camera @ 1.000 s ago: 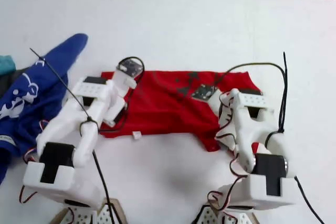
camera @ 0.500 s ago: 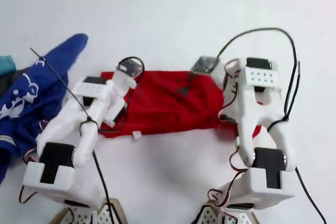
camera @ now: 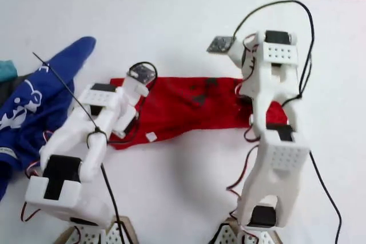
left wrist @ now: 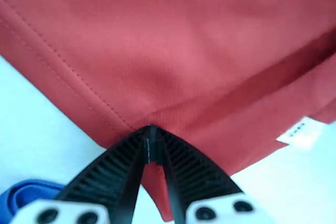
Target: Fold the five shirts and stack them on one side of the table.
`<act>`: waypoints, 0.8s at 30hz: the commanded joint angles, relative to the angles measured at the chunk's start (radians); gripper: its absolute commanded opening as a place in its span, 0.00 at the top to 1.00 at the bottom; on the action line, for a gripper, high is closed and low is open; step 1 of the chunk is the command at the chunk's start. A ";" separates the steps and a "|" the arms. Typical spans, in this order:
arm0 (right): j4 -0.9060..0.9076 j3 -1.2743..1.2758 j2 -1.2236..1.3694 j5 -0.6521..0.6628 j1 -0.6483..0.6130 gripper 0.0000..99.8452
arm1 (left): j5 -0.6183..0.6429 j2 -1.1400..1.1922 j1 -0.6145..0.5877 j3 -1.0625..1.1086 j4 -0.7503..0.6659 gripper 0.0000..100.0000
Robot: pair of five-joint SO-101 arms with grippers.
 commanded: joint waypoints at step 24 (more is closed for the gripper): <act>0.018 -0.374 0.094 -0.192 0.061 0.84 | -0.009 0.008 -0.008 -0.015 -0.034 0.97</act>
